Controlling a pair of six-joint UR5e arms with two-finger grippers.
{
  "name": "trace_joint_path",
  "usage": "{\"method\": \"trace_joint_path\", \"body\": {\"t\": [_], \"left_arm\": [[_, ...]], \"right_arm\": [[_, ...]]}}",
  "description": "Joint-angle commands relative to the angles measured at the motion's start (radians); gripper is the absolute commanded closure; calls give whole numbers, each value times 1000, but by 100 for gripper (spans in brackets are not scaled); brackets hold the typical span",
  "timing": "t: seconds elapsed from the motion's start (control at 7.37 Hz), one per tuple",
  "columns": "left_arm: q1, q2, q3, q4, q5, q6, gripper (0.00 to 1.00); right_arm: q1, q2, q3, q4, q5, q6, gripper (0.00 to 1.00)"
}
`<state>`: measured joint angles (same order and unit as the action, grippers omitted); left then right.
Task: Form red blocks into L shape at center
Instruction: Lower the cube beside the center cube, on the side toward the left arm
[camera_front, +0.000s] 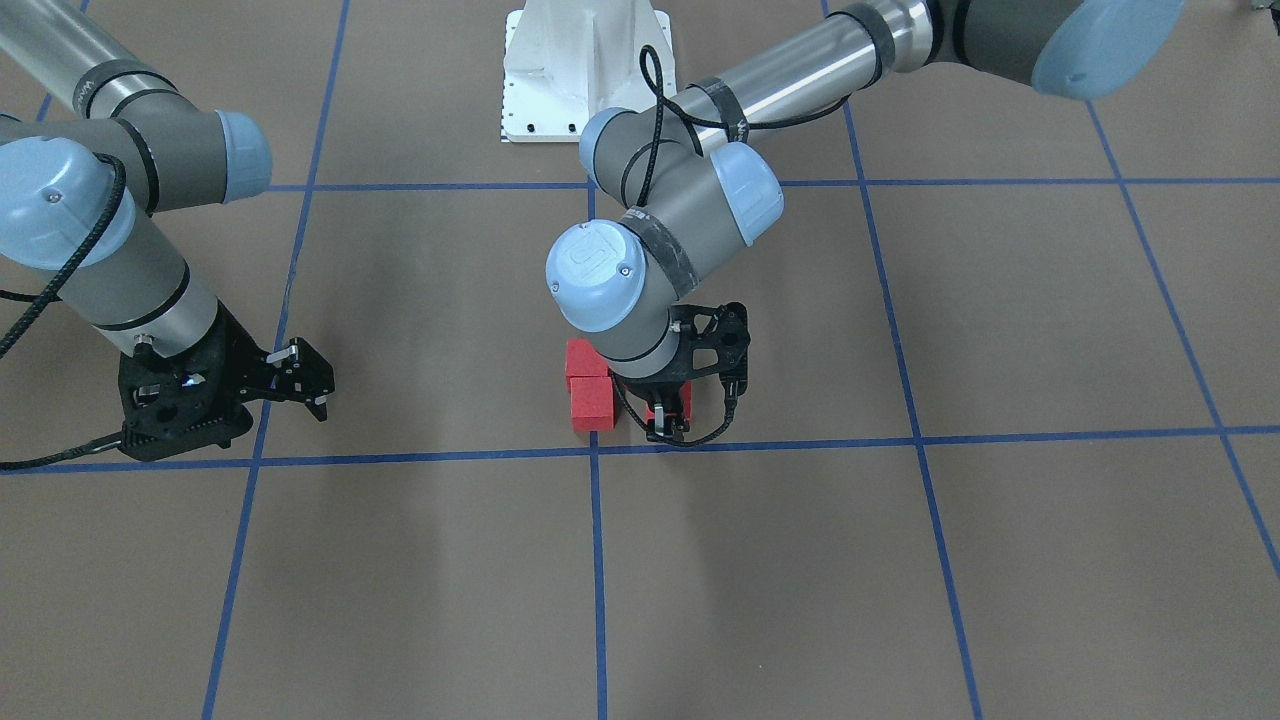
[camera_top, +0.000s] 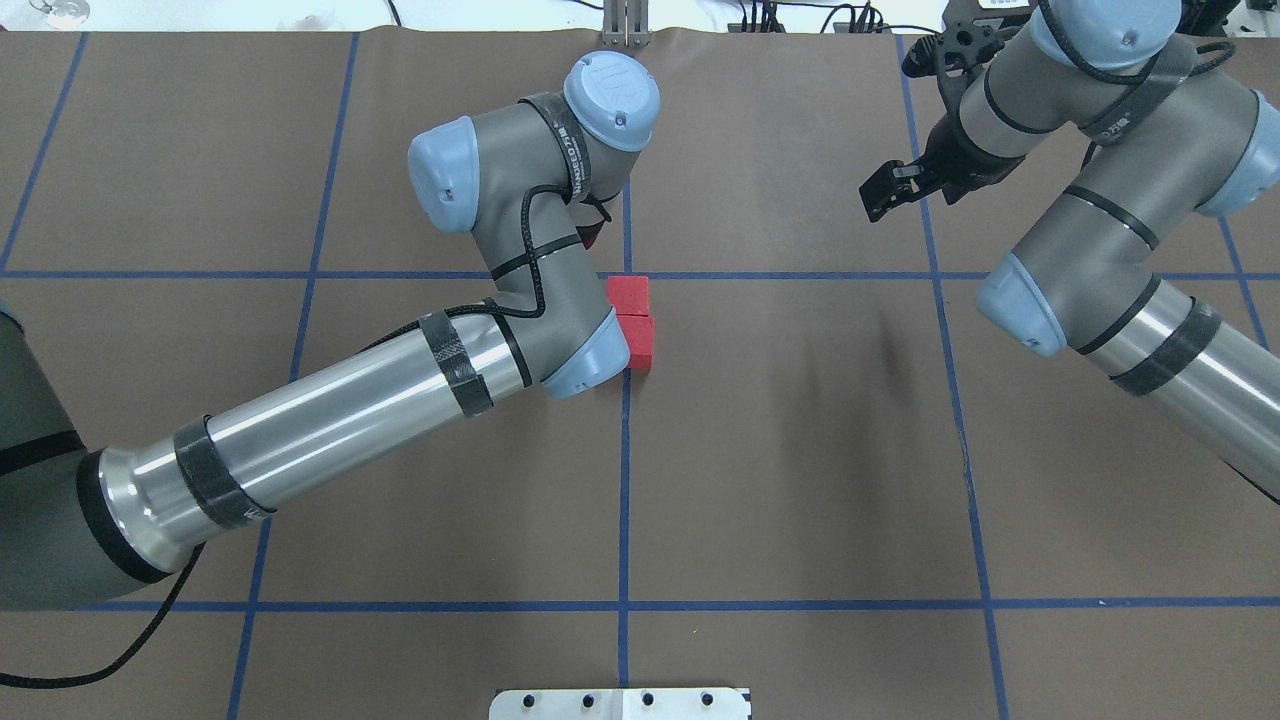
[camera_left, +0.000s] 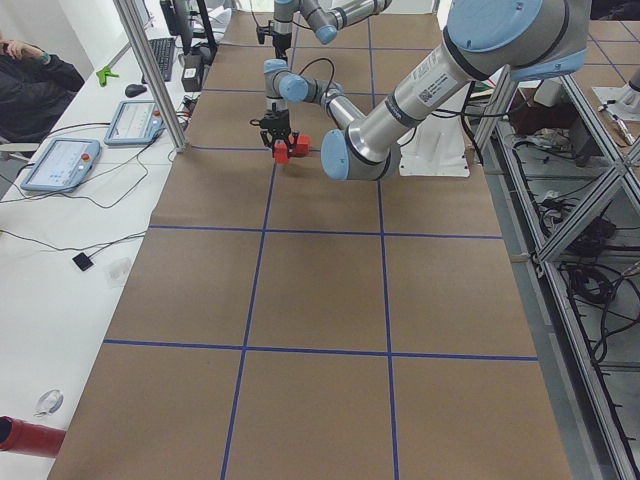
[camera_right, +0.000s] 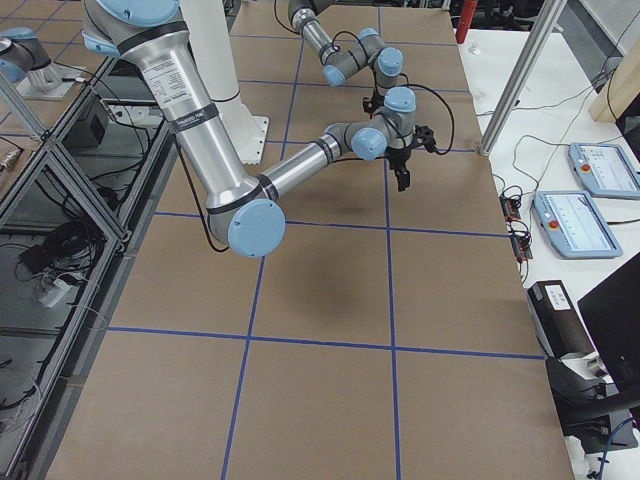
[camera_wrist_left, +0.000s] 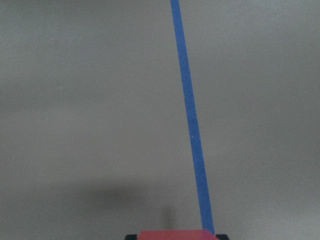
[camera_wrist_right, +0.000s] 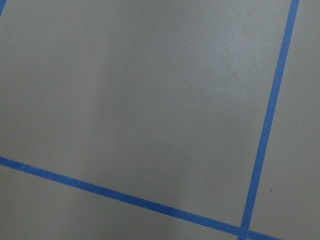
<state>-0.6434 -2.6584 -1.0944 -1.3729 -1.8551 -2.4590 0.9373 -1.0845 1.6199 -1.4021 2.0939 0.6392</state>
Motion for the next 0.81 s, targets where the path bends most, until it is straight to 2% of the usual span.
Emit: {"method": "trace_joint_path", "body": {"t": [0.0, 0.68], "left_arm": [[8, -11, 11, -8, -1, -27, 100], [25, -34, 57, -44, 1, -43, 100]], "right_arm": [[0, 0, 0, 0, 0, 0, 1], [0, -2, -2, 0, -2, -1, 1]]}}
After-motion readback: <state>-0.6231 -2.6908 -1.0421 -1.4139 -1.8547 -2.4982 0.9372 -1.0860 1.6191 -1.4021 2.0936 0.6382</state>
